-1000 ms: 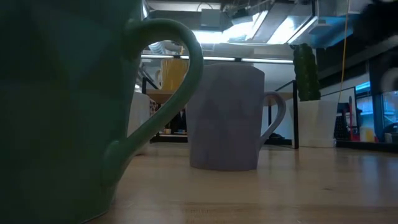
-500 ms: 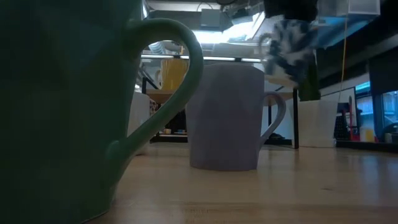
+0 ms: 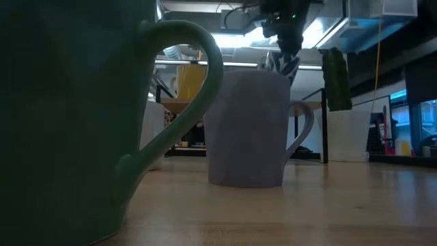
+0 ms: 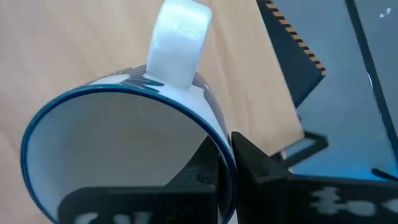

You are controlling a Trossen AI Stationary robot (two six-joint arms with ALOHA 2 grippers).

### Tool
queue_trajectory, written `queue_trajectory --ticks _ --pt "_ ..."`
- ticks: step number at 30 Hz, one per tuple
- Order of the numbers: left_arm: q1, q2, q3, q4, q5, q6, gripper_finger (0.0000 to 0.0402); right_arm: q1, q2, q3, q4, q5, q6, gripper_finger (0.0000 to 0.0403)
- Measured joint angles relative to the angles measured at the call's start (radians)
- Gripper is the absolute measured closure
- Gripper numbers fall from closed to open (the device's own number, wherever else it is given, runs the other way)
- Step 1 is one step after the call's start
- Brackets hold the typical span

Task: Place coffee mugs
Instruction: Put the right blue patterned mug on the shelf

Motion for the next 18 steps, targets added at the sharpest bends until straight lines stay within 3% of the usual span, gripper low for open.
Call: queue_trajectory --ticks 7,18 --pt "0.000 0.000 0.000 0.000 -0.009 0.000 0.0248 -0.091 0.119 0.100 -0.030 -0.055 -0.080 0.0402" --pt "0.000 0.000 0.000 0.000 -0.079 0.000 0.0248 -0.211 0.130 0.107 -0.060 -0.064 -0.101 0.0403"
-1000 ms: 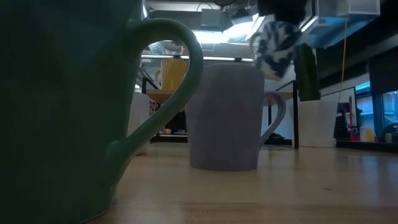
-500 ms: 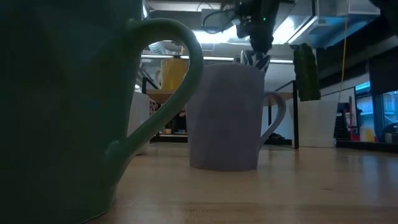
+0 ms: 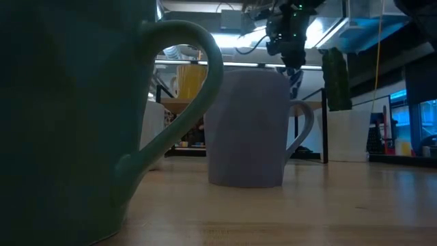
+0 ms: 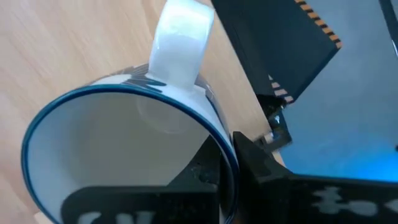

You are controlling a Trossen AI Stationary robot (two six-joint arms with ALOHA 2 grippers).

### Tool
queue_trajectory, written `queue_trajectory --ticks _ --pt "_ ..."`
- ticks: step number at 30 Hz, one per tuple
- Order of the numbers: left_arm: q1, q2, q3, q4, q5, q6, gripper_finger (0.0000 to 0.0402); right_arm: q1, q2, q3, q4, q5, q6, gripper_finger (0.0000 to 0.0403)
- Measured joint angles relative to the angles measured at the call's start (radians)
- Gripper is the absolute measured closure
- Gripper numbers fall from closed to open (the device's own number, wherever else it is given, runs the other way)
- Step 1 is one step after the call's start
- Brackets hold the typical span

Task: Place coffee mugs
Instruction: Put the right blue patterned mug on the shelf

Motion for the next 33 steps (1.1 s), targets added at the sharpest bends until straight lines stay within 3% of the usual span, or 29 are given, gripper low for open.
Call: queue_trajectory --ticks 33 --pt "0.000 0.000 0.000 0.000 0.000 0.000 0.0248 -0.037 0.006 -0.002 0.058 -0.034 -0.062 0.0385"
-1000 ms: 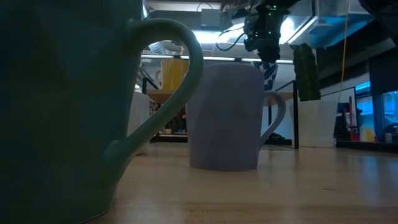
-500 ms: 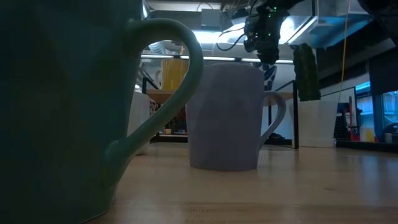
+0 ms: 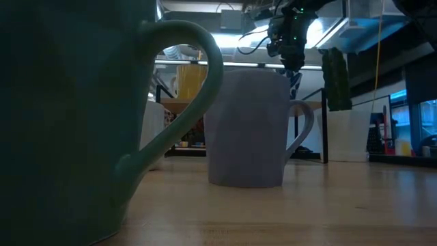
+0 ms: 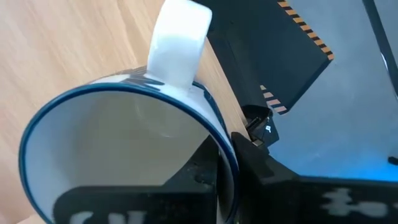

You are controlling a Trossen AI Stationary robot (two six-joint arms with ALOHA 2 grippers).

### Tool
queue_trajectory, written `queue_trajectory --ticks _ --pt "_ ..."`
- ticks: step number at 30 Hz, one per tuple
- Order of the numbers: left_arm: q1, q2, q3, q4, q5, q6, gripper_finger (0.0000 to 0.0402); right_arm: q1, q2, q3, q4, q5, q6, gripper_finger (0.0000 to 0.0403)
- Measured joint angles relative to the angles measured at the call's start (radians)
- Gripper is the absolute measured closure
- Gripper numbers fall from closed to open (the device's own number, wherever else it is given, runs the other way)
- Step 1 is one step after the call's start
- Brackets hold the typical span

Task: Place coffee mugs
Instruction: Put the right blue patterned mug on the shelf

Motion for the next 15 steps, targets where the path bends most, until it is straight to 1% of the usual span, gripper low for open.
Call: queue_trajectory --ticks 2,7,10,12,15 --pt "0.000 0.000 0.000 0.000 0.000 0.000 0.0248 0.000 0.000 0.000 0.001 -0.009 -0.012 0.0373" --pt "0.000 0.000 0.000 0.000 0.000 0.000 0.0248 0.000 0.000 0.000 0.000 0.008 -0.012 0.0317" --pt "0.000 0.000 0.000 0.000 0.000 0.000 0.0248 0.000 0.000 0.000 0.001 0.012 -0.012 0.0290" --pt "0.000 0.000 0.000 0.000 0.000 0.000 0.0248 0.001 0.000 0.000 0.018 0.014 -0.016 0.0280" --pt "0.000 0.000 0.000 0.000 0.000 0.000 0.0248 0.001 0.000 0.011 0.054 -0.002 -0.020 0.0274"
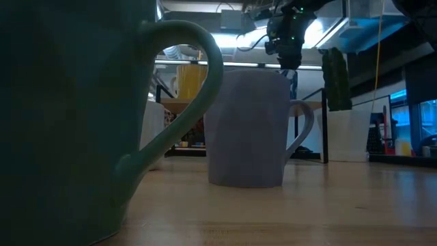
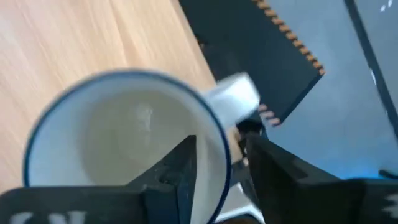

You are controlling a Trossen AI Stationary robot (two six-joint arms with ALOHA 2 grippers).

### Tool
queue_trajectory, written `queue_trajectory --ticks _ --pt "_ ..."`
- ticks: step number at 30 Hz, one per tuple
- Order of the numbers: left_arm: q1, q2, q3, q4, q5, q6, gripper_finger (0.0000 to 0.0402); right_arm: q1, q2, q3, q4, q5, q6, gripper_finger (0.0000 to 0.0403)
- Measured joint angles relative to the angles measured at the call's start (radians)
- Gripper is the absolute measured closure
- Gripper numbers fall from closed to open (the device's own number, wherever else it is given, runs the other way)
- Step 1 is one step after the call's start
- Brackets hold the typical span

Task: Place coffee mugs
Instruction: Put the right blue patterned mug on the shelf

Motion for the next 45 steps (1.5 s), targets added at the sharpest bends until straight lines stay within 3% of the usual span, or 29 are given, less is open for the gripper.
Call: queue_trajectory --ticks 12,15,17,22,27,34,45 --pt "0.000 0.000 0.000 0.000 0.000 0.000 0.0248 0.009 -0.001 0.213 -0.064 -0.025 0.000 0.0277" --pt "0.000 0.000 0.000 0.000 0.000 0.000 0.0248 0.040 -0.005 0.272 -0.181 0.066 -0.027 0.0294" --pt "0.000 0.000 0.000 0.000 0.000 0.000 0.0248 0.062 -0.028 0.239 -0.222 0.117 -0.051 0.0321" --pt "0.000 0.000 0.000 0.000 0.000 0.000 0.0248 0.096 -0.102 0.094 -0.213 0.125 -0.088 0.0394" --pt "0.000 0.000 0.000 0.000 -0.005 0.000 0.0248 0.098 -0.172 -0.045 -0.192 0.180 -0.082 0.0400" --pt "0.000 0.000 0.000 0.000 -0.026 0.000 0.0248 0.062 -0.201 -0.268 -0.032 0.149 -0.127 0.0402" --pt "0.000 0.000 0.000 0.000 -0.026 -0.001 0.0248 0.034 -0.199 -0.358 0.145 0.029 -0.211 0.0403"
